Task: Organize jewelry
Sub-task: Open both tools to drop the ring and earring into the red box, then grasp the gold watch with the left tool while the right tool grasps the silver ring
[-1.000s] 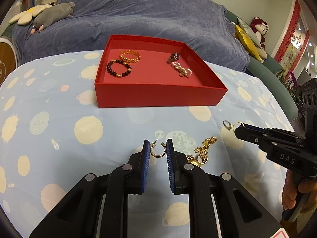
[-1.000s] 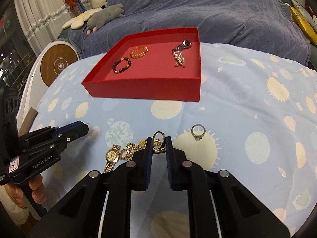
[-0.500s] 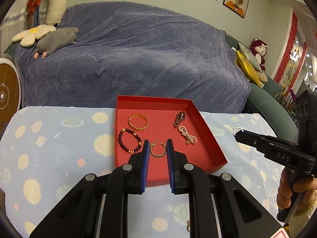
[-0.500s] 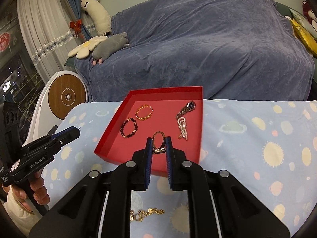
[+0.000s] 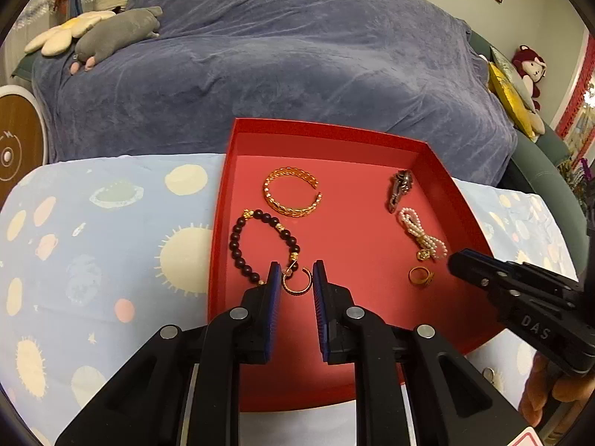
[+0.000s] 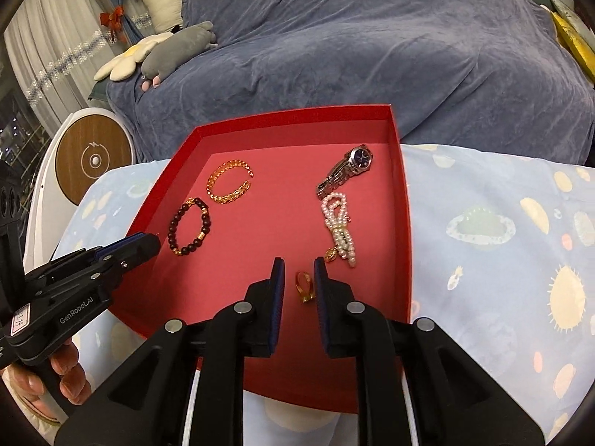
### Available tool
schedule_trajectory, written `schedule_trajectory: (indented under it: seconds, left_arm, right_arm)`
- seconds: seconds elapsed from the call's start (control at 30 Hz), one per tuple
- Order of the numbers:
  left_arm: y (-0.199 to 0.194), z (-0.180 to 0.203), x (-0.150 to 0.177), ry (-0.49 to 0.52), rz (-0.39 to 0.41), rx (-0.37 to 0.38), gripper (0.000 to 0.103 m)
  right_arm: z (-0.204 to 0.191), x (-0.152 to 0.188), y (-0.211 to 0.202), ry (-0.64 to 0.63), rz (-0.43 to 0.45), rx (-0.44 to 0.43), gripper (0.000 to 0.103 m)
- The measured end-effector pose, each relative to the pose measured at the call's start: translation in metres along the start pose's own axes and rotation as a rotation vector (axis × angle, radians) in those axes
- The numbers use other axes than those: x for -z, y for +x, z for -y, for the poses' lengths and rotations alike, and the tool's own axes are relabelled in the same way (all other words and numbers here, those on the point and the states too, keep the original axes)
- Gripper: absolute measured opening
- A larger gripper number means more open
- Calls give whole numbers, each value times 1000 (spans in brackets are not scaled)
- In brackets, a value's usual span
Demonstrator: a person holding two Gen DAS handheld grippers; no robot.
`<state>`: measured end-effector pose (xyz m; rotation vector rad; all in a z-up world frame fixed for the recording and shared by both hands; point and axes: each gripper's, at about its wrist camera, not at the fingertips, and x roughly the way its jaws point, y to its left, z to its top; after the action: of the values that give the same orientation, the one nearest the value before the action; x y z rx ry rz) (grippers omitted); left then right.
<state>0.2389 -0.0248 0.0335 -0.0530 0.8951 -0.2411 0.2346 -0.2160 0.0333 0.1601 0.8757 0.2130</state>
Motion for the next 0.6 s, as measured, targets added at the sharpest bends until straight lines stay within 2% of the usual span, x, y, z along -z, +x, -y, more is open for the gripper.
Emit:
schedule_trajectory:
  seconds: [0.03,0.1,0.17,0.23,0.4,0.5,0.6]
  left_arm:
    - [-3,1,0,8,12,-13,18]
    - [-8,0,-1,8,23,-35,31]
    - [-21,-3,-2,-5,38,-23,33]
    - [-36,-5,0,-15,49,-12,39]
    - [-91,-5,23,-13,101,-4,63]
    - [-116,-7,51,-38,107,4,65]
    - [-125,-5,83,-60,82,3,65]
  right_arm:
    - [2,-1,-6,3,20,0,16]
    - [4,-1,-22,2,56,13,19]
    - [5,1,-39,-2,80,15,29]
    - [6,6,-62,-11,98,26,30]
    - [12,37,-115,-11,120,64,42]
    - [20,74,-131,10,98,83,43]
    - [26,103,-134,41,53,74,43]
